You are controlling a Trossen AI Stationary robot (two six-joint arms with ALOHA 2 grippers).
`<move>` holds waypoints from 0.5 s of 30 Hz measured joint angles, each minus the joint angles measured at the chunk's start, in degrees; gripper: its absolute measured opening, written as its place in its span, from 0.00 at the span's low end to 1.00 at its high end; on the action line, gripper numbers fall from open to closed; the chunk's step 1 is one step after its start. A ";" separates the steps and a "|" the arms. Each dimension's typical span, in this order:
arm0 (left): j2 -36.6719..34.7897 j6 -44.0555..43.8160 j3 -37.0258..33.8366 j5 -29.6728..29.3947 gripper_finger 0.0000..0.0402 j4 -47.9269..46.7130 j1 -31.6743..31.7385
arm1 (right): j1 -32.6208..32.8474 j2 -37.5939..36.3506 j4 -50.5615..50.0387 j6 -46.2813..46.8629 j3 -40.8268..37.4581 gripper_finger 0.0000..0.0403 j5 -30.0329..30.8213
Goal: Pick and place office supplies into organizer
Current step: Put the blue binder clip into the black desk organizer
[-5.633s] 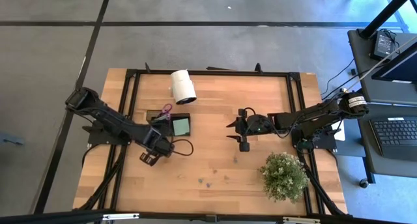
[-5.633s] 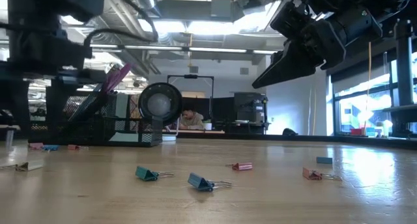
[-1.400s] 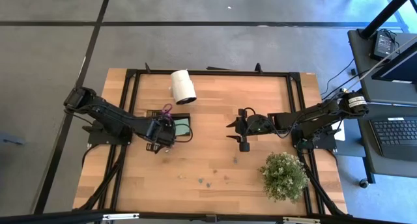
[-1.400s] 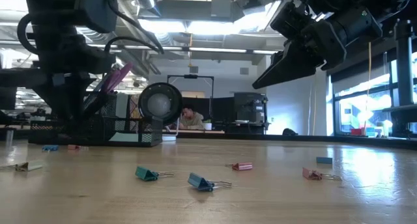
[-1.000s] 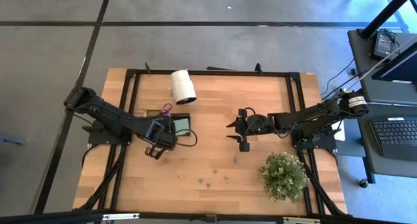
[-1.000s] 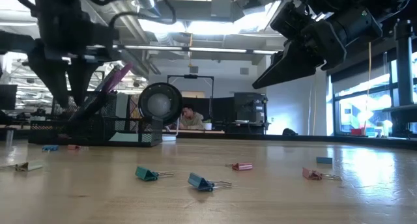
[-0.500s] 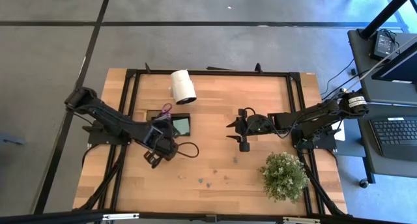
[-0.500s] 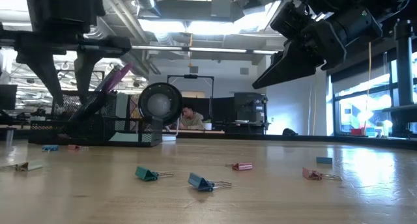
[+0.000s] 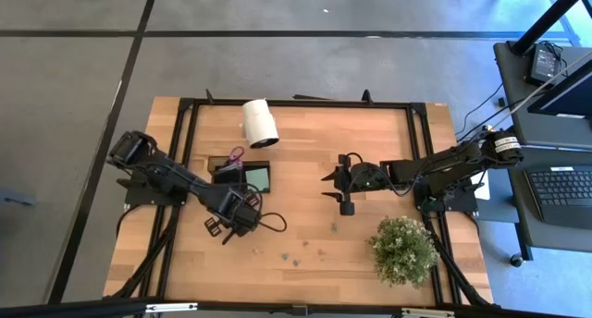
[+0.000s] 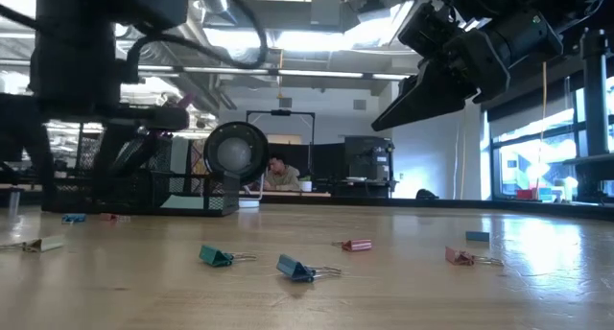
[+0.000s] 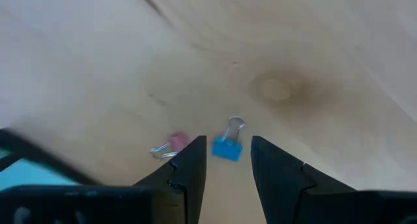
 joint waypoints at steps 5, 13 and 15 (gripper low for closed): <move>1.31 2.88 -0.01 0.04 0.29 -0.13 -0.04 | 0.00 0.00 0.01 -0.03 0.00 0.52 0.00; 1.31 8.74 -0.34 -1.31 0.29 -0.89 0.07 | 0.01 0.00 -0.01 -0.05 -0.01 0.52 0.00; 1.31 10.02 -1.32 -1.23 0.29 -0.83 0.07 | 0.00 0.00 -0.01 -0.05 -0.01 0.52 0.00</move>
